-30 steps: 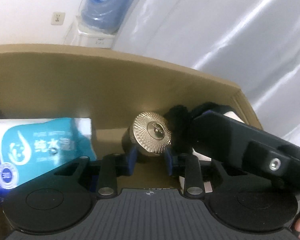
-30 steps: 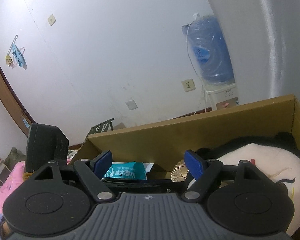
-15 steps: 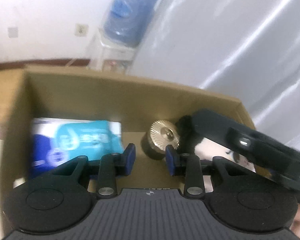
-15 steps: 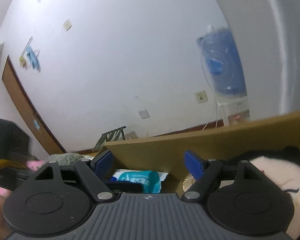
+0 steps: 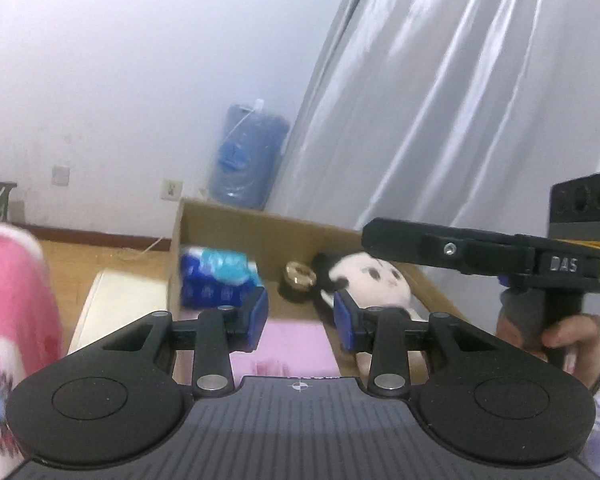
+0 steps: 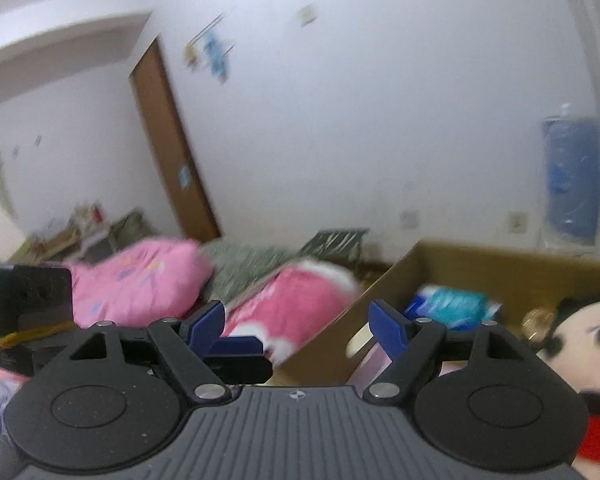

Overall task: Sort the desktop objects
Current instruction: 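Withdraw both grippers from the box, then move both grippers to the black electrical tape roll on the table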

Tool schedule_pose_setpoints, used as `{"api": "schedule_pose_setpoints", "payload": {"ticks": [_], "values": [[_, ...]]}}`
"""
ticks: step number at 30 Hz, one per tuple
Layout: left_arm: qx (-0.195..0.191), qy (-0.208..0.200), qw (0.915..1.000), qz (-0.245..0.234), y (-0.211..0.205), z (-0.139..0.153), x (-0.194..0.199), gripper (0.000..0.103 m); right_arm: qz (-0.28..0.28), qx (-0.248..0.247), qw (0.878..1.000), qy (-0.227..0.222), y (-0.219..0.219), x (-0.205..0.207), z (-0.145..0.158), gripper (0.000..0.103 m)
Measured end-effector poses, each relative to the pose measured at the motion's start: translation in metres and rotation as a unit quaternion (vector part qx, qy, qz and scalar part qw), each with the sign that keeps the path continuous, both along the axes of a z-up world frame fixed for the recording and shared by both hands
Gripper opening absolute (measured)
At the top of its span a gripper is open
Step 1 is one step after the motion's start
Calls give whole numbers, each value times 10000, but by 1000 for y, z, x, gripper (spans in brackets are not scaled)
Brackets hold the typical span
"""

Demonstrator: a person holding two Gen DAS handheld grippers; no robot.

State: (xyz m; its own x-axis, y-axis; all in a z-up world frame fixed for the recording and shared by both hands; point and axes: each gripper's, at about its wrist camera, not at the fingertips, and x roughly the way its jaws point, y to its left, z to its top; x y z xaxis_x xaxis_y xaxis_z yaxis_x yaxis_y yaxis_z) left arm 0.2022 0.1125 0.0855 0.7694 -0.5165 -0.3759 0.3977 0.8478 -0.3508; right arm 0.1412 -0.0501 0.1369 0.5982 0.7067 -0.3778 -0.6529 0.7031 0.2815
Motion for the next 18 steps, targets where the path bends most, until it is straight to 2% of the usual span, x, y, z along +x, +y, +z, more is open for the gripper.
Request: {"api": "schedule_pose_setpoints", "payload": {"ticks": [4, 8, 12, 14, 18], "values": [[55, -65, 9996, 262, 8, -21, -23, 37, 275, -332, 9990, 68, 25, -25, -16, 82], [199, 188, 9984, 504, 30, -42, -42, 38, 517, -503, 9969, 312, 38, -35, -37, 82], [122, 603, 9949, 803, 52, -70, -49, 39, 473, -814, 9949, 358, 38, -44, -58, 82], [94, 711, 9932, 922, 63, -80, -65, 40, 352, -1001, 9940, 266, 39, -47, -68, 82], [153, 894, 9903, 1052, 66, -98, -61, 40, 318, -1284, 9904, 405, 42, -47, -89, 82]]}}
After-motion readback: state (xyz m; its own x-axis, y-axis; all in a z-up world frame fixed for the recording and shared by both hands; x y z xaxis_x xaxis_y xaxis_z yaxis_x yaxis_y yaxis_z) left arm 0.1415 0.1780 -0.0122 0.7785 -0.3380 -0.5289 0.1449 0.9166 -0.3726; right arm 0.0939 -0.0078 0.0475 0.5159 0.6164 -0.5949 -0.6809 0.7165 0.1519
